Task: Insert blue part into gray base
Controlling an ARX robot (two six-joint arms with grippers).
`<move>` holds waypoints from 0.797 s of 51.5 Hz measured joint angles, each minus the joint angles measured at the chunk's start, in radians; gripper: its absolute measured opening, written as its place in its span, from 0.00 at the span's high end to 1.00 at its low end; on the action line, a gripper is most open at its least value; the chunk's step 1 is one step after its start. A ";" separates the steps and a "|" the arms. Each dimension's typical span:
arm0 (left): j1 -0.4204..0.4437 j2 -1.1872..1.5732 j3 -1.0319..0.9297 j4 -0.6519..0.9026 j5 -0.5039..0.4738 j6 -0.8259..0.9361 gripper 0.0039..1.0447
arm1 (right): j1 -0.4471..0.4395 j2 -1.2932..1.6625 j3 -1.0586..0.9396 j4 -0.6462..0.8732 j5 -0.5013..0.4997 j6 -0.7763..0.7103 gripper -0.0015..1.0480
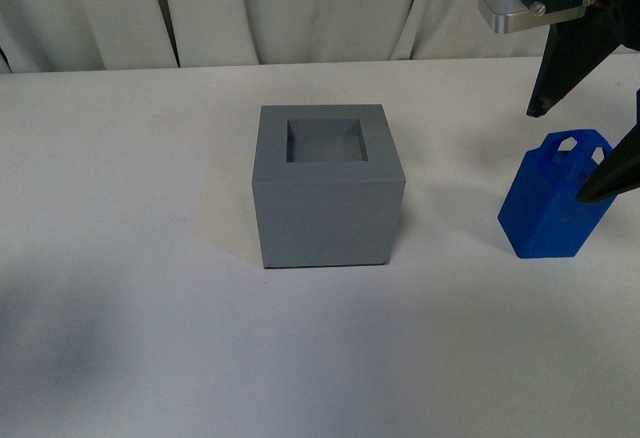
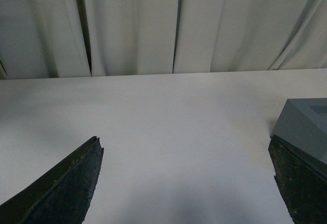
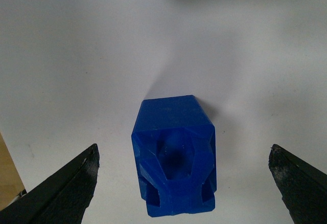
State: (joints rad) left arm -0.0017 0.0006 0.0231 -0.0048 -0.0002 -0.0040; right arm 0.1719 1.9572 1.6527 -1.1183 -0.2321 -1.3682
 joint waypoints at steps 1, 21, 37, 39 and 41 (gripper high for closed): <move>0.000 0.000 0.000 0.000 0.000 0.000 0.06 | 0.000 0.002 0.000 0.000 0.002 -0.002 0.07; 0.000 0.000 0.000 0.000 0.000 0.000 0.06 | 0.001 0.031 -0.035 0.059 0.039 -0.019 0.07; 0.000 0.000 0.000 0.000 0.000 0.000 0.06 | 0.005 0.046 -0.054 0.077 0.052 -0.019 0.07; 0.000 0.000 0.000 0.000 0.000 0.000 0.06 | 0.006 0.046 -0.056 0.079 0.052 -0.019 0.07; 0.000 0.000 0.000 0.000 0.000 0.000 0.06 | 0.006 0.046 -0.058 0.080 0.055 -0.019 0.07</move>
State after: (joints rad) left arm -0.0017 0.0006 0.0231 -0.0048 -0.0002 -0.0036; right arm 0.1776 2.0029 1.5951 -1.0382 -0.1776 -1.3876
